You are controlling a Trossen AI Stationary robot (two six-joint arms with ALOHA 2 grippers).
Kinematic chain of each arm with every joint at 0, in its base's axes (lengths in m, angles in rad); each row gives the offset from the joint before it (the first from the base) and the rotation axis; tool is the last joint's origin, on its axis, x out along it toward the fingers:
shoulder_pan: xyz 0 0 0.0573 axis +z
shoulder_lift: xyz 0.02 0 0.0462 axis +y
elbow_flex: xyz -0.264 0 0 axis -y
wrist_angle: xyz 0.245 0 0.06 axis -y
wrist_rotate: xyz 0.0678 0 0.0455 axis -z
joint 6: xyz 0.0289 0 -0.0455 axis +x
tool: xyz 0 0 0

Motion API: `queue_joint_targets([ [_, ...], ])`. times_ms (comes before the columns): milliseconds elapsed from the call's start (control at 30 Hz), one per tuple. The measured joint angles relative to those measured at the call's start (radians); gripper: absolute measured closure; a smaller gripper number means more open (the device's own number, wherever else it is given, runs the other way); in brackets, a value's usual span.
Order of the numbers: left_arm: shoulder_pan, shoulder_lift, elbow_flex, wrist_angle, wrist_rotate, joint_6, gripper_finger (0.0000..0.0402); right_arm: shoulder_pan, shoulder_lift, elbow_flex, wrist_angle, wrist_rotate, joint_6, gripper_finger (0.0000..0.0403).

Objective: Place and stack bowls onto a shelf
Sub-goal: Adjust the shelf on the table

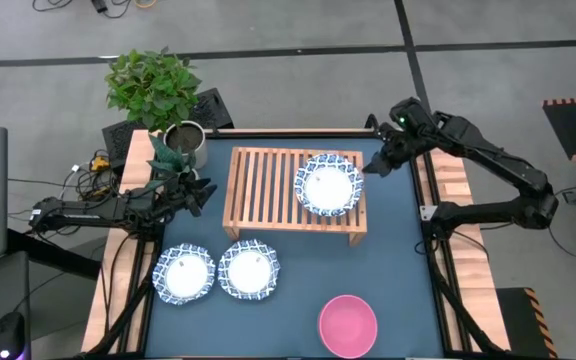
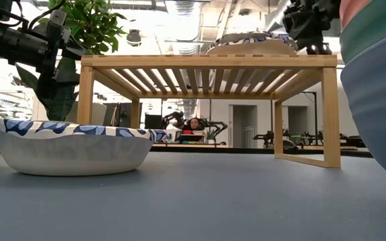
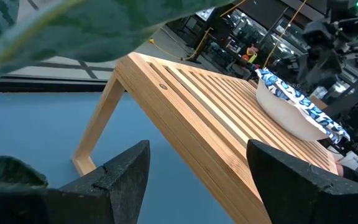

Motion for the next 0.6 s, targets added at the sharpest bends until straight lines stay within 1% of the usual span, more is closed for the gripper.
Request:
queue_joint_targets([
  [67,0.000,0.000,0.000,0.000,0.000,0.000,0.0148,0.000,0.001,0.000,-0.003,0.018,0.007,0.0287],
  [233,0.000,0.000,0.000,-0.001,0.001,0.014,0.0148,-0.027,-0.011,0.000,-0.084,0.183,0.020,0.0287],
  [300,0.000,0.000,0.000,-0.001,0.002,0.014,0.0148,-0.042,-0.029,0.000,-0.141,0.210,0.025,0.0289],
  [367,0.000,0.000,0.000,-0.003,0.003,0.014,0.0148,-0.030,-0.050,0.000,-0.192,0.210,0.027,0.0293],
  [467,0.000,0.000,0.000,-0.022,0.003,0.014,0.0148,0.054,-0.090,0.000,-0.262,0.235,0.054,0.0309],
  [600,0.000,0.000,0.000,-0.043,0.003,-0.002,0.0148,0.260,-0.145,-0.009,-0.302,0.413,0.221,0.0354],
])
